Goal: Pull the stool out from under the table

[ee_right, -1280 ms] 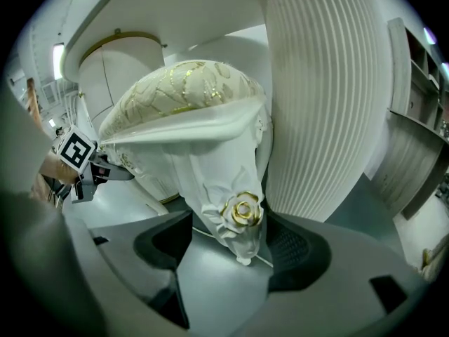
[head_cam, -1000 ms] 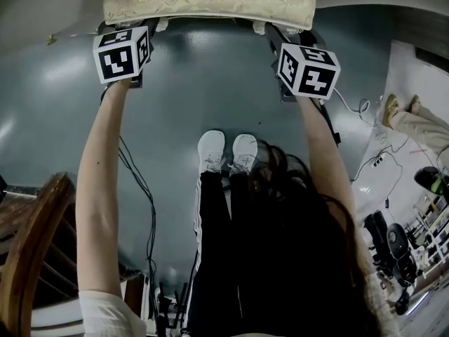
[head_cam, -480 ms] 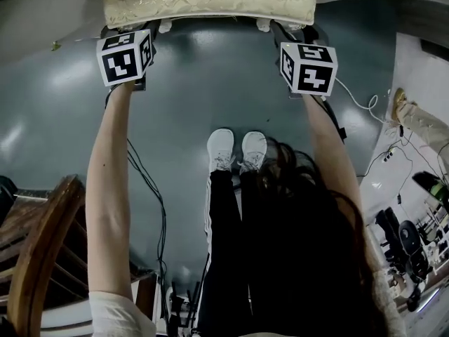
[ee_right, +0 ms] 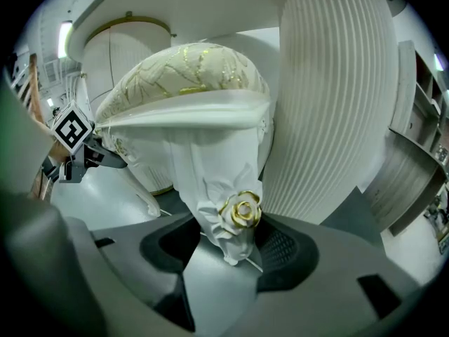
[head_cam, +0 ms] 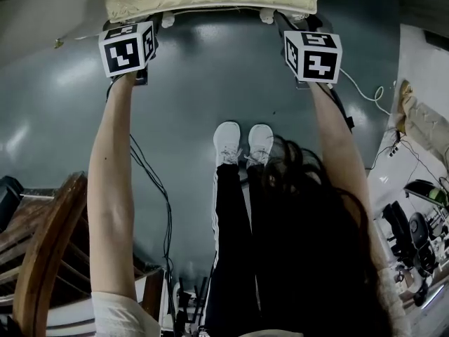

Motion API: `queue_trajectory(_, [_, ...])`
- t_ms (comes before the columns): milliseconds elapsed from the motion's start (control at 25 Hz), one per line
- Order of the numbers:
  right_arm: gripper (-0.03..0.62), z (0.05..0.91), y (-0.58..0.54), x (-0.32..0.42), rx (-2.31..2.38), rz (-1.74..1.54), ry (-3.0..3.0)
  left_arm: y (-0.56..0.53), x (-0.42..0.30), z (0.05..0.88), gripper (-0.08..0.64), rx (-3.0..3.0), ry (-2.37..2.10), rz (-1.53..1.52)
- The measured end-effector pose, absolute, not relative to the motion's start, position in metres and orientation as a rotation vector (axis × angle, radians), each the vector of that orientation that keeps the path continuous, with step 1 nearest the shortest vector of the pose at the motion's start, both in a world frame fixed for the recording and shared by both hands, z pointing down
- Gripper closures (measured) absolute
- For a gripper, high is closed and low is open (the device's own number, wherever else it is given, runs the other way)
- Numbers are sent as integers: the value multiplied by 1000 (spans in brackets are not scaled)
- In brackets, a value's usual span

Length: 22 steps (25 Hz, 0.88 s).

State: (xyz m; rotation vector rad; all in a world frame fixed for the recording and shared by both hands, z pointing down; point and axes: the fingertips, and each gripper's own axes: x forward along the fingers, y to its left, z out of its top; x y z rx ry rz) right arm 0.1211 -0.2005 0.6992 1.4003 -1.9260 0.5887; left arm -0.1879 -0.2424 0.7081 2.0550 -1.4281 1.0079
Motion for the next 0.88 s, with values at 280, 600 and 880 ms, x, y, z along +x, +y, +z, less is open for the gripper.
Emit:
queue_trajectory(280, [339, 702, -200, 121, 1372, 584, -1910, -242, -189, 710, 227, 2043, -1421, 1037])
queue_trajectory(600, [341, 700, -201, 121, 1370, 599, -1901, -241, -190, 708, 230, 2034, -1426, 1041])
queue_trajectory(880, [341, 694, -199, 124, 1370, 589, -1883, -237, -190, 702, 233, 2032, -1444, 1031])
